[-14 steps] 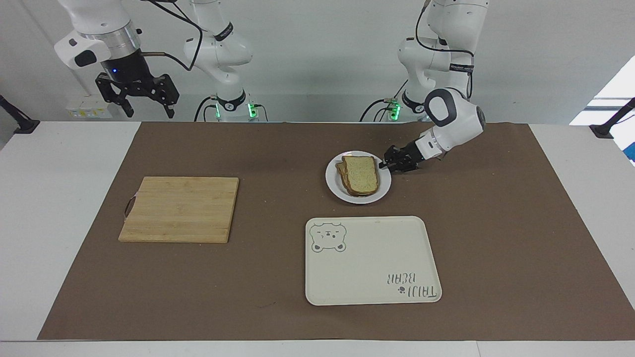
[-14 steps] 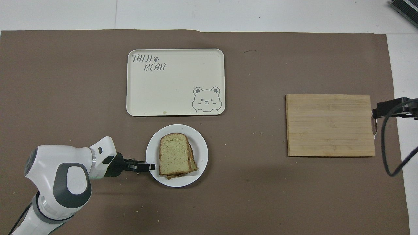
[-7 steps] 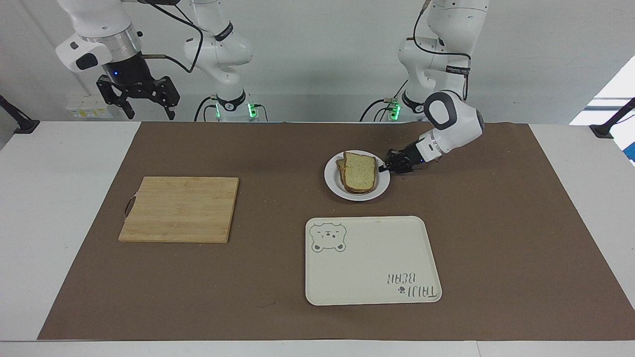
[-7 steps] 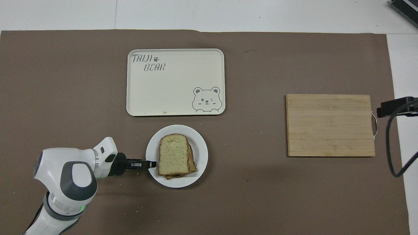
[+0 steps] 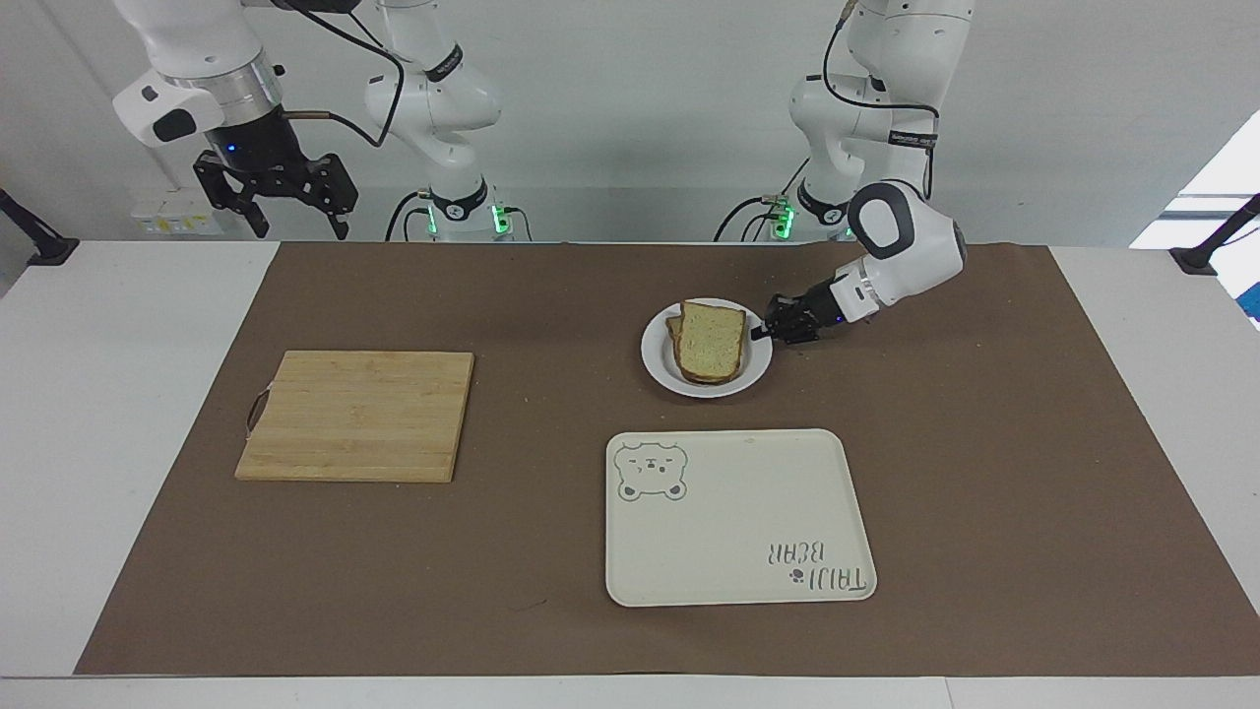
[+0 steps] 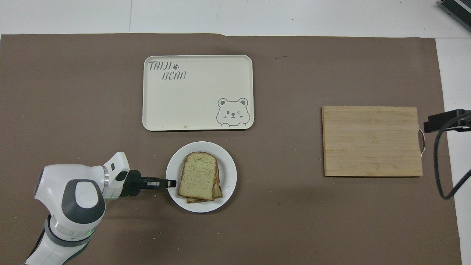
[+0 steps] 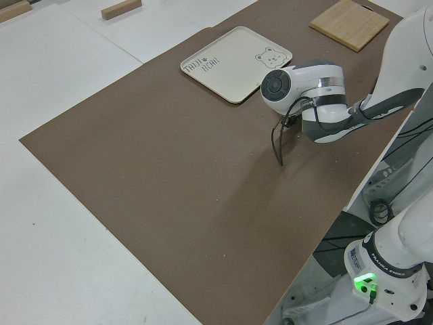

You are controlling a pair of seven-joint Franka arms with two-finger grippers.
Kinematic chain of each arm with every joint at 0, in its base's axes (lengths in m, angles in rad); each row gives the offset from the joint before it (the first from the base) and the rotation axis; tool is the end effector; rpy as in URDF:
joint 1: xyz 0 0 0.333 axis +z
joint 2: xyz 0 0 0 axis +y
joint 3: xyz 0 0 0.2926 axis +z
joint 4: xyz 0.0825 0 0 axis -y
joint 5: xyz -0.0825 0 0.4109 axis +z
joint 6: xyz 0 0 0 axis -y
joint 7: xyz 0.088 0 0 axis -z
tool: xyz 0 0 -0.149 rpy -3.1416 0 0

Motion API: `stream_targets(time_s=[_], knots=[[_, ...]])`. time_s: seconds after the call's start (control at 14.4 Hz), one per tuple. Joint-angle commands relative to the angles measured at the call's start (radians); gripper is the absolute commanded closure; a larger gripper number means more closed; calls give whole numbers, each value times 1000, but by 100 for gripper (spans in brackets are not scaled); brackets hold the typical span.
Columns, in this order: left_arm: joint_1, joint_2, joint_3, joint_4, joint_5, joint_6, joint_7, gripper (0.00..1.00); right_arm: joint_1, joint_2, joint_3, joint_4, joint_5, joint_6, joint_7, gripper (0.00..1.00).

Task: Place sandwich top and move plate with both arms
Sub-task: 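Move the left gripper to the plate rim and grip it, then slide the plate with the left gripper onto the white tray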

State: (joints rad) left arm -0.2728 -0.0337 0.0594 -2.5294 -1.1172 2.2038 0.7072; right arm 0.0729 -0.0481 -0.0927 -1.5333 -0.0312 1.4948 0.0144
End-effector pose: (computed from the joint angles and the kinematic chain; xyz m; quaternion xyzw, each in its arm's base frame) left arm 0.4343 -0.1570 0.2048 0.9167 -0.0390 -0.0276 0.3968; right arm 0.5599 -0.0171 0.5983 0.9997 -0.0183 0.0047 0.0133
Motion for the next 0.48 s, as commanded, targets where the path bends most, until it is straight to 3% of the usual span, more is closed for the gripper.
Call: stream_targets(time_s=[0.0, 0.42], knots=[[93, 14, 2, 64, -7, -128, 3, 100, -4, -24, 11, -44, 2, 38, 27, 0], [170, 31, 3, 148, -6, -235, -23, 100, -8, -22, 11, -39, 4, 36, 19, 0]])
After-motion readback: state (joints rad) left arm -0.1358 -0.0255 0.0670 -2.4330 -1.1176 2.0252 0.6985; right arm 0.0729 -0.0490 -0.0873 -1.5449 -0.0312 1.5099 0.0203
